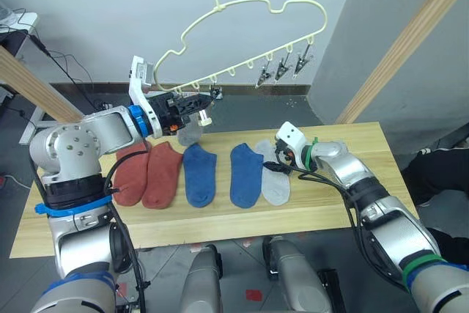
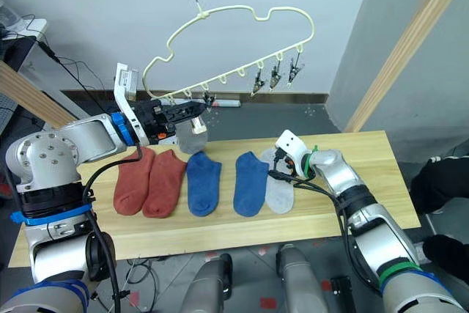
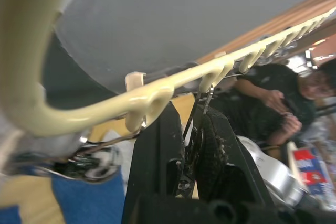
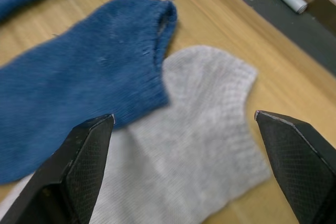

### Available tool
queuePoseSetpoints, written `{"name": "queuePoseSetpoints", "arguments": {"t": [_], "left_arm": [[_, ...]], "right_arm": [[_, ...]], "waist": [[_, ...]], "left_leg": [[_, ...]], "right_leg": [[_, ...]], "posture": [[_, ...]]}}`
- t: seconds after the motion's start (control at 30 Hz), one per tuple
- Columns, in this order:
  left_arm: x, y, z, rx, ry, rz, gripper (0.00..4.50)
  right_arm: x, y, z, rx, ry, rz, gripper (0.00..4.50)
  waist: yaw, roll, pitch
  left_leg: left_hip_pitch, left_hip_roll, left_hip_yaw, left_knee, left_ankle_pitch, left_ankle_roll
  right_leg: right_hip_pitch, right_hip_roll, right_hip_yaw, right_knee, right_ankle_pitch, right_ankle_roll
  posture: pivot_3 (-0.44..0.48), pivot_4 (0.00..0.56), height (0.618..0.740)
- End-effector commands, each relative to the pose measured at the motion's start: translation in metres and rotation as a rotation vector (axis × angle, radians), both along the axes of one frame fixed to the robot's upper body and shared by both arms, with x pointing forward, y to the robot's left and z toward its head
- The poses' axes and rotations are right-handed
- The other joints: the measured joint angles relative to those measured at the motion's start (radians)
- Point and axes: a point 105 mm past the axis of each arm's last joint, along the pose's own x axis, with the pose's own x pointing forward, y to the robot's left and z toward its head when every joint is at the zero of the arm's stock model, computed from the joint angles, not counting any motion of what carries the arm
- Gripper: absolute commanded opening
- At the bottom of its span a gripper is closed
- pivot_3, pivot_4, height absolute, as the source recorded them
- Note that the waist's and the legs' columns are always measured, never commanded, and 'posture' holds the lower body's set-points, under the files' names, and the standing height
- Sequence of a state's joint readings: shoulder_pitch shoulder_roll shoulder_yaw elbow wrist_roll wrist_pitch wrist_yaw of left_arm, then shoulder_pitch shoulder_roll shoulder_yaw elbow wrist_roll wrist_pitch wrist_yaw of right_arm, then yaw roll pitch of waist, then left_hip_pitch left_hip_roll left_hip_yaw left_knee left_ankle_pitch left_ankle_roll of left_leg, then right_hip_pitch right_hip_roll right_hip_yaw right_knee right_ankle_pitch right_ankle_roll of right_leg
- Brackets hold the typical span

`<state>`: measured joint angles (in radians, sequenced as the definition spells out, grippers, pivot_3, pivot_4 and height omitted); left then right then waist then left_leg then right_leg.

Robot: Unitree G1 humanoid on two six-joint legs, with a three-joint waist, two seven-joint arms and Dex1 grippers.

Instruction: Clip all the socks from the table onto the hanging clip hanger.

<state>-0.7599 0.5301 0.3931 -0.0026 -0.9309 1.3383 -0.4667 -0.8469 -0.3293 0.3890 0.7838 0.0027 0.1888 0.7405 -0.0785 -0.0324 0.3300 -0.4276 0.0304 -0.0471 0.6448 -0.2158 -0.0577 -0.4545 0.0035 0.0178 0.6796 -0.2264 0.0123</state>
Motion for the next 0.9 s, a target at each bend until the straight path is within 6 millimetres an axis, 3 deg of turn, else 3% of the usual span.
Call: {"name": "queuePoseSetpoints", "arguments": {"t": [0.03, 0.27, 0.7, 0.9], "left_arm": [[-0.007, 0.000, -0.012, 0.022, 0.064, -0.015, 0.23], [-0.009, -0.002, -0.013, 0.016, 0.069, -0.012, 0.23], [-0.008, -0.003, -0.012, 0.007, 0.071, -0.019, 0.23], [-0.004, -0.005, -0.010, -0.061, 0.090, -0.005, 0.23]], "right_arm": [[0.005, -0.003, -0.001, -0.049, -0.046, 0.024, 4.50], [-0.004, -0.007, -0.021, -0.082, 0.065, 0.053, 4.50], [-0.012, -0.022, -0.026, -0.193, 0.017, 0.140, 0.05], [-0.030, -0.026, 0.017, -0.075, 0.001, 0.207, 0.01]], "waist": [[0.003, 0.000, 0.000], [0.004, 0.000, 0.000], [0.004, 0.000, 0.000], [0.014, 0.000, 0.000]], "left_leg": [[0.000, -0.001, 0.000, 0.000, 0.000, 0.000], [0.001, -0.001, 0.001, 0.000, 0.000, -0.001], [0.012, -0.002, 0.001, 0.000, 0.000, -0.001], [0.011, -0.002, 0.001, -0.001, -0.001, -0.002]], "right_leg": [[0.000, -0.001, 0.000, 0.000, 0.000, 0.000], [0.001, -0.003, 0.001, 0.000, 0.001, -0.001], [0.013, -0.003, 0.001, -0.002, 0.000, 0.000], [0.012, -0.004, 0.000, -0.003, 0.000, 0.000]], "posture": [[-0.018, 0.334, 0.740], [-0.017, 0.335, 0.740], [-0.024, 0.338, 0.740], [-0.019, 0.339, 0.740]]}}
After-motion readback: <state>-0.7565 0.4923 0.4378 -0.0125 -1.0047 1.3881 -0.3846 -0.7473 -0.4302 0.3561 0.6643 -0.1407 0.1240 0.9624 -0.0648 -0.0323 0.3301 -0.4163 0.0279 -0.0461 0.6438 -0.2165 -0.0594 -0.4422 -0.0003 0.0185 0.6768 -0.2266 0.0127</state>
